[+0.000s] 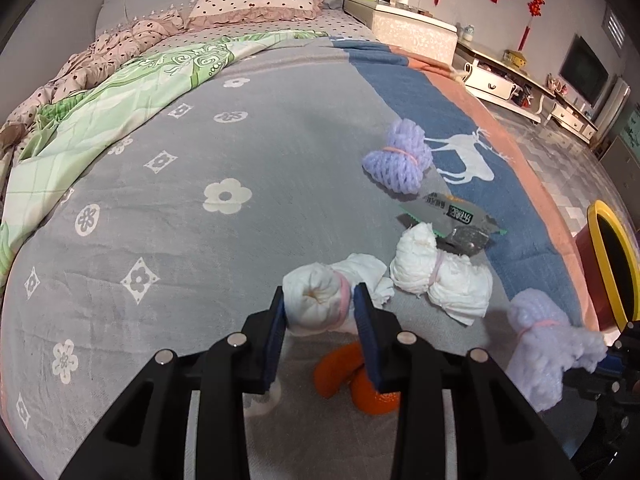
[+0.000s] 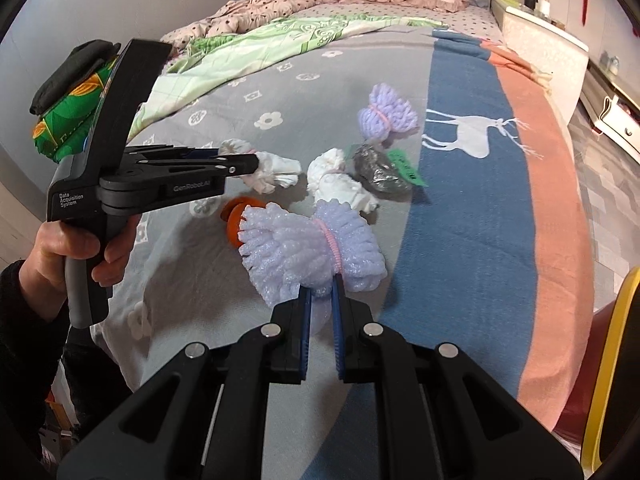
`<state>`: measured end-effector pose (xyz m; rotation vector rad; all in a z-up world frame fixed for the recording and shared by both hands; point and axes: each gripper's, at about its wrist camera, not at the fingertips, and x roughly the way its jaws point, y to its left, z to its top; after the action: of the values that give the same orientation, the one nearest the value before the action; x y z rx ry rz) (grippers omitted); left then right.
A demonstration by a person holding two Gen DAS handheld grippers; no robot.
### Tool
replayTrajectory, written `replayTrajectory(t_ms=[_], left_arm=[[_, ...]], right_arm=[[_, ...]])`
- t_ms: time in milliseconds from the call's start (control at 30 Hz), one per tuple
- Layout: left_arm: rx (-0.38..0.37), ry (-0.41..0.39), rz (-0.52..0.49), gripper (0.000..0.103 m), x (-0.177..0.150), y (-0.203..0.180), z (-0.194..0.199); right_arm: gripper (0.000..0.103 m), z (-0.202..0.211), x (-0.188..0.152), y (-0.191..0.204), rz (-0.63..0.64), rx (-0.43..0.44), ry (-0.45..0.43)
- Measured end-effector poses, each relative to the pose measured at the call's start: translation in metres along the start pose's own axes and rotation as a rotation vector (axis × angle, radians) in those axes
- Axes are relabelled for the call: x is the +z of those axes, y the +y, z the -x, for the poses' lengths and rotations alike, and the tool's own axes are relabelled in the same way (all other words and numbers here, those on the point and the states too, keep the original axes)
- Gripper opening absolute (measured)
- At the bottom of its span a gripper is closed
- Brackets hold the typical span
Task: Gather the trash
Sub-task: 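Carry the tissue bundle and mesh bundle over the yellow bin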
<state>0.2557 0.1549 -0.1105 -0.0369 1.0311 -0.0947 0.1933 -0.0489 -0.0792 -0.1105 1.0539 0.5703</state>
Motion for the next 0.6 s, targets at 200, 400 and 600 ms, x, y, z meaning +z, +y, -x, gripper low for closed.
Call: replayTrajectory(t_ms=[200,400,600], left_arm=[[-0.004,-0.030,0.016,0.031,0.006,-0.002,0.020],[-0.015,-0.081,0.011,0.031,0.020,-0.018,0.049],[-0.057,-0.144,-0.006,0.031,0.039,-0.050,0.083]], right_arm=[[0.009,0.032,0.001,-0.017,-0.042,-0.003,-0.056],[0.009,0.074,0.006,-0.041,-0.098,-0.010,-0.142],[0.009,0.124,0.010,-0.072,-0.153,-0.027,-0.239]])
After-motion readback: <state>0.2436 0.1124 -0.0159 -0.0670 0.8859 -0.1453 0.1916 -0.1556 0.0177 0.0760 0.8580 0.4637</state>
